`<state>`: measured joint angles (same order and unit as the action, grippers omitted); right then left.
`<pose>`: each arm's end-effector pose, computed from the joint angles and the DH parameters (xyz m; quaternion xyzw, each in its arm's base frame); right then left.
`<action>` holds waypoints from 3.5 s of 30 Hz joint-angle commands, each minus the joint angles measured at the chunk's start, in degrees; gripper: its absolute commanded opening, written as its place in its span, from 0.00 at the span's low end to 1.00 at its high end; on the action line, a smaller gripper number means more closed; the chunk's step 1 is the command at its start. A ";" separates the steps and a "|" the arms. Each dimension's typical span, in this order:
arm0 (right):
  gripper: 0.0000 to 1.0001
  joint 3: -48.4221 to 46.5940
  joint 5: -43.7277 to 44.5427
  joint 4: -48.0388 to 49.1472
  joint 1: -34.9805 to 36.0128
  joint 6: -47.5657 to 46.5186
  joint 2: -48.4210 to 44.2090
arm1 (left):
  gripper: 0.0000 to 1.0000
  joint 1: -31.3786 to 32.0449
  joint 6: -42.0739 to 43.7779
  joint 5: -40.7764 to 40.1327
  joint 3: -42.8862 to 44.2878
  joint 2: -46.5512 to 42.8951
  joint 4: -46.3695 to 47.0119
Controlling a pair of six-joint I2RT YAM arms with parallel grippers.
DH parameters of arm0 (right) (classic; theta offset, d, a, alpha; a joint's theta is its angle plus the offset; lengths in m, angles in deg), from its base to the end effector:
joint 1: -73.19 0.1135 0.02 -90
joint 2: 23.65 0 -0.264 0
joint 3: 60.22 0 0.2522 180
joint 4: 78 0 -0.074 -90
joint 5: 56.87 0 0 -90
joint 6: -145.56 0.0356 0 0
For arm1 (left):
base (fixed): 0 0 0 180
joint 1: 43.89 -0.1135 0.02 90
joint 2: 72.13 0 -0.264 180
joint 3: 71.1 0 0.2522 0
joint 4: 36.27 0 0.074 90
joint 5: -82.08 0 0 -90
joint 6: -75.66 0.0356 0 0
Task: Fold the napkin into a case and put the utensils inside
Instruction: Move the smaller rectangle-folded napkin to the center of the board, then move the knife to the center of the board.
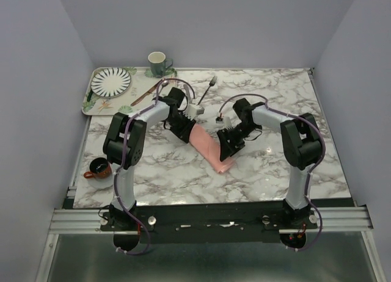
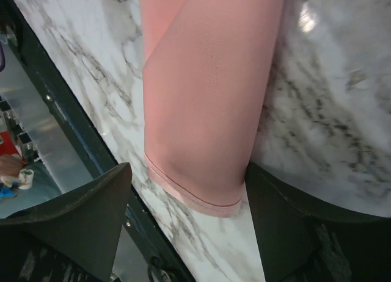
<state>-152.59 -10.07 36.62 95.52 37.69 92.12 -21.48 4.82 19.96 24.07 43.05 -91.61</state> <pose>0.3315 0.1625 0.1512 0.3232 -0.8718 -0.3682 0.0044 0.3597 -0.1663 0.1641 0.3703 0.8891 -0.2424 0.1169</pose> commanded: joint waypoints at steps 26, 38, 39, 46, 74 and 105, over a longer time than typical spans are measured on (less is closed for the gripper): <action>1.00 11.37 13.49 8.72 -3.42 9.79 -28.73 | 0.50 1.32 -27.68 -20.21 19.22 -4.09 12.49; 1.00 10.23 21.75 7.32 -5.71 4.77 -35.96 | 0.51 -0.88 -31.20 -39.30 51.57 19.47 0.44; 1.00 10.32 22.54 7.06 -5.72 4.77 -35.87 | 0.52 -0.97 -30.85 -39.74 51.49 20.26 1.49; 1.00 8.48 25.71 3.55 -7.29 2.06 -33.15 | 0.63 -1.58 -31.37 -37.82 52.71 26.50 4.93; 1.00 -0.31 22.28 -0.59 -12.83 3.28 -25.42 | 0.45 -0.09 -37.61 -36.85 55.53 36.17 0.28; 1.00 -8.22 2.25 0.11 -14.33 6.09 -15.40 | 0.00 1.76 -29.27 -29.55 5.70 -3.20 4.13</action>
<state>-157.49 0.38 36.34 81.36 41.03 73.08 -20.25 -29.11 -8.37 33.34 44.55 -90.63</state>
